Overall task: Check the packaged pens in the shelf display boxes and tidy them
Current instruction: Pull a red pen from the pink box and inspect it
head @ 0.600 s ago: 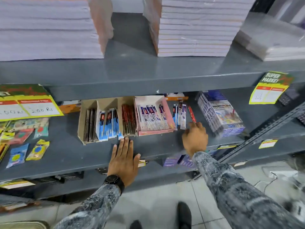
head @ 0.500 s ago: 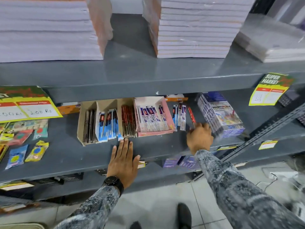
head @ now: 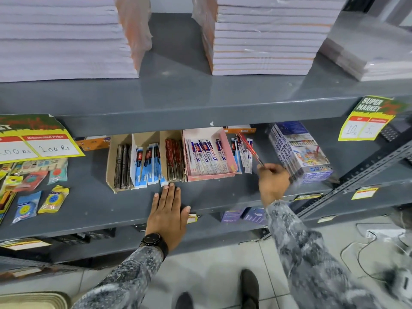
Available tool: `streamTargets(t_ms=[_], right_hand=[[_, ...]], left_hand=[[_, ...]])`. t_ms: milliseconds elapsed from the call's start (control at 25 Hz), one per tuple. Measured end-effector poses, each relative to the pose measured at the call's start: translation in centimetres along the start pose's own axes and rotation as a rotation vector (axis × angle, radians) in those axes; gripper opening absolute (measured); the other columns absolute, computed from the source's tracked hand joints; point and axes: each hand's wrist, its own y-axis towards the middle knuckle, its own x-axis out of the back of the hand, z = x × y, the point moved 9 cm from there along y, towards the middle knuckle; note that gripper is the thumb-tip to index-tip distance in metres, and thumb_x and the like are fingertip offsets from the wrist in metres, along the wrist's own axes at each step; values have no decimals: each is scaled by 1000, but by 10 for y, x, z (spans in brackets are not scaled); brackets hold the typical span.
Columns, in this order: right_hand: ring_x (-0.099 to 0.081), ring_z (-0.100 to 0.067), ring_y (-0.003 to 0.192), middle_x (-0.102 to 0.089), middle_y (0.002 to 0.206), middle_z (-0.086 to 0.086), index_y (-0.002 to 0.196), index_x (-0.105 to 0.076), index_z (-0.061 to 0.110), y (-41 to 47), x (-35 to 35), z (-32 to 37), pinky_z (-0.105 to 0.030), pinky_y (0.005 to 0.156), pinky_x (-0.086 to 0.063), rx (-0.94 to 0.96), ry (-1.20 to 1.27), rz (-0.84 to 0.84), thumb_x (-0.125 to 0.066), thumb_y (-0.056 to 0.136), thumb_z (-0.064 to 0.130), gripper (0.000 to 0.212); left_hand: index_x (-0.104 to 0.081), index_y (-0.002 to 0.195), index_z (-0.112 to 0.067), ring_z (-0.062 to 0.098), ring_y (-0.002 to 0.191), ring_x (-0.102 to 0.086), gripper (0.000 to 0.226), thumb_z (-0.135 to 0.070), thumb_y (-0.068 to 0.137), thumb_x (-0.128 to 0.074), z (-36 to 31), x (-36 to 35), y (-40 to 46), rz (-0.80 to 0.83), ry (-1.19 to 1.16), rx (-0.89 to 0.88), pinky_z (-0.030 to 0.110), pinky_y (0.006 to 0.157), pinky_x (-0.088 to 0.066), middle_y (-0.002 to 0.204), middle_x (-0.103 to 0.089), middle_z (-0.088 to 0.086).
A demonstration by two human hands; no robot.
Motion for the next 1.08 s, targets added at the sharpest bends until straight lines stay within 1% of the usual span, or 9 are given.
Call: streamTargets(t_ms=[80, 160, 240, 320, 440, 640, 800, 920, 1080], right_hand=[[-66, -16, 65, -76, 82, -9, 91, -76, 7, -29, -10, 3, -35, 61, -58, -88, 395, 146, -77, 86, 4, 6], [-62, -11, 55, -76, 78, -5, 91, -77, 9, -62, -22, 9, -26, 49, -51, -136, 519, 392, -78, 85, 6, 7], [-59, -9, 53, -76, 79, -6, 88, -79, 14, -95, -31, 11, -23, 47, -48, -209, 522, 641, -80, 80, 12, 8], [-55, -9, 53, -75, 79, -6, 82, -80, 17, -118, -38, 11, -21, 47, -45, -247, 441, 810, -82, 75, 18, 8], [-49, -10, 52, -75, 76, -6, 79, -82, 17, -126, -45, 9, -21, 44, -40, -170, 254, 844, -81, 81, 12, 6], [-48, -10, 47, -77, 74, -7, 80, -82, 16, -133, -50, 13, -22, 42, -40, -101, 136, 852, -82, 81, 11, 6], [-49, -7, 47, -72, 65, -1, 81, -83, 15, -132, -46, 9, -22, 43, -41, -56, 36, 870, -83, 82, 12, 2], [-50, -1, 43, -69, 57, 8, 76, -82, 16, -139, -41, 2, -14, 42, -38, 13, -126, 906, -86, 77, 9, 7], [-48, -13, 49, -64, 59, -5, 74, -81, 13, -164, -52, -25, -19, 41, -38, -98, -184, 913, -87, 76, 8, 8]], left_hand=[[-15, 159, -8, 25, 157, -1, 71, -51, 103, -13, -2, 1, -1, 13, -21, -11, 48, 127, -2, 169, -9, 12], [-16, 159, -9, 24, 157, -1, 67, -49, 105, -18, -3, 8, 1, 45, -122, -10, 46, 128, -1, 169, -8, 11], [-39, 152, -10, 26, 151, -31, 61, -49, 106, -30, 11, 23, 2, 91, -634, 180, 39, 123, -25, 161, -36, 13], [-61, 131, -7, 28, 119, -67, 56, -52, 103, -40, 27, 30, -7, 95, -1393, 482, 30, 94, -55, 134, -66, 19], [-62, 115, -7, 35, 109, -72, 51, -54, 96, -53, 26, 34, -23, 184, -1905, 624, 39, 83, -61, 119, -72, 24], [-70, 115, 0, 35, 100, -75, 41, -26, 83, -73, 25, 41, -29, 114, -1901, 589, 35, 74, -63, 116, -73, 24], [-74, 108, -6, 34, 95, -76, 22, -19, 92, -69, 35, 39, -29, 83, -1831, 570, 34, 70, -63, 112, -76, 17], [-74, 108, -7, 31, 87, -78, 27, -22, 86, -73, 41, 46, -28, 45, -1708, 564, 31, 66, -63, 107, -79, 7], [-69, 120, -9, 26, 102, -74, 35, -34, 95, -64, 64, 52, -32, -96, -1392, 565, 37, 89, -59, 108, -78, 10]])
